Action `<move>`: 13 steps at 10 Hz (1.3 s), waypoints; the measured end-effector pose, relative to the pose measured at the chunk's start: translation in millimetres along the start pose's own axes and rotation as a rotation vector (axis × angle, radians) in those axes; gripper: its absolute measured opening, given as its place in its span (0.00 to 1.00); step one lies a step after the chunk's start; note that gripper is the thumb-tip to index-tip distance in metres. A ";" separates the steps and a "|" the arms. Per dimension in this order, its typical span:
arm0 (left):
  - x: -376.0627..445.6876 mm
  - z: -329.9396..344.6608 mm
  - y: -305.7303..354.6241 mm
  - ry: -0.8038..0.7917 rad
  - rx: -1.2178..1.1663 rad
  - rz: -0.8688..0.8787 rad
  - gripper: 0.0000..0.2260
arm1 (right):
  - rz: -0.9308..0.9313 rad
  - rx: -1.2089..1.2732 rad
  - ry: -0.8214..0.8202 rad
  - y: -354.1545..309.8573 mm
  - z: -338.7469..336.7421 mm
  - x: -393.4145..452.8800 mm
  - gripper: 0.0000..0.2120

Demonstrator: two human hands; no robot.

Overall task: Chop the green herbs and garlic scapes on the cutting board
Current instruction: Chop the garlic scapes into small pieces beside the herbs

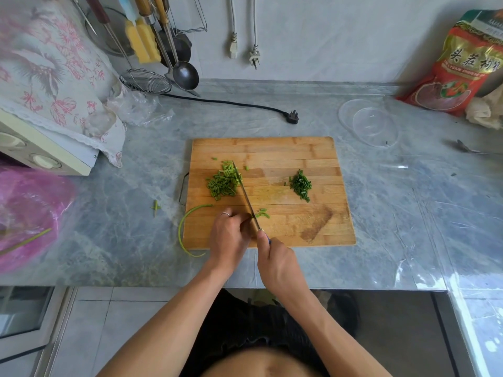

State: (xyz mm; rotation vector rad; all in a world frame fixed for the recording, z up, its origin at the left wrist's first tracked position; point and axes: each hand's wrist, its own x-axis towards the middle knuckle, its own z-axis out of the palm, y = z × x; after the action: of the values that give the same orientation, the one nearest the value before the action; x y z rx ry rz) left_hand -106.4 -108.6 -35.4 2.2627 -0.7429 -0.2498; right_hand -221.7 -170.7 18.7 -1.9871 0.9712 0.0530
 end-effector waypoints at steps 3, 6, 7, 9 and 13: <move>3.5 2.1 -6.1 -0.063 0.022 -0.036 0.05 | 0.078 -0.086 0.098 -13.1 17.0 2.4 0.22; 2.1 2.8 -3.5 -0.057 0.008 -0.002 0.07 | 0.092 0.038 0.079 -14.7 15.6 8.8 0.23; 2.6 2.3 -3.7 -0.038 0.014 -0.016 0.08 | 0.133 0.127 0.054 -15.9 15.3 17.3 0.22; 1.5 3.3 -3.9 -0.030 0.009 0.004 0.14 | 0.101 0.138 0.069 -24.3 10.0 33.5 0.12; 5.2 1.3 -0.7 -0.013 0.116 0.003 0.06 | -0.011 0.197 0.059 -25.9 -9.9 59.9 0.28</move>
State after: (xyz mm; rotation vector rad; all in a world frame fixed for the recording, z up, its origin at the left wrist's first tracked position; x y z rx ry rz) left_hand -102.4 -112.0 -36.6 2.3710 -0.7852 -0.2257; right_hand -166.6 -207.0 19.6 -1.8216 0.9648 -0.1041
